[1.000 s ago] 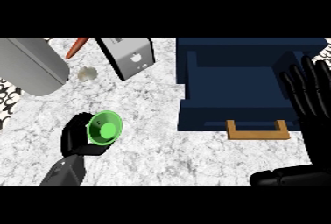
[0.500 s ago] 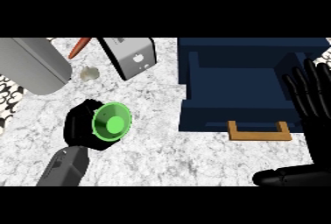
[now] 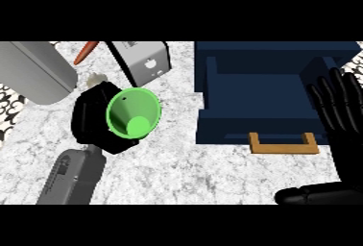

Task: Pick up the cup, place it into the drawer and close the drawer

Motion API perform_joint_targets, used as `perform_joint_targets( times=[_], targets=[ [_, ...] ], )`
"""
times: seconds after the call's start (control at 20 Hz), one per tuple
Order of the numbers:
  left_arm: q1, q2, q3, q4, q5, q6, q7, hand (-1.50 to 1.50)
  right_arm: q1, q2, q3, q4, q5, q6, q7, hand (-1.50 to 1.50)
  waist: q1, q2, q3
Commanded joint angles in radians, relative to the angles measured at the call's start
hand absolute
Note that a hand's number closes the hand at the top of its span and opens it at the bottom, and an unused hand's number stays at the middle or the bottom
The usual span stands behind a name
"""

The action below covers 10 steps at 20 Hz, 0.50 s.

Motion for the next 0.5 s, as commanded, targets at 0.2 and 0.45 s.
perform_joint_targets(
  times=[0.2,0.45],
  targets=[
    [-0.188,-0.035,-0.027,-0.142,-0.043,0.168,0.24,1.5,0.023,-0.032,-0.052,-0.033,-0.045,0.031,-0.009,-1.5,-0.012,0.002,0.0],
    [-0.368,-0.062,-0.018,0.013,-0.102,0.224,0.258,1.5,-0.07,-0.024,-0.051,0.154,-0.001,0.035,-0.102,-1.5,-0.012,0.006,0.0]
  ],
)
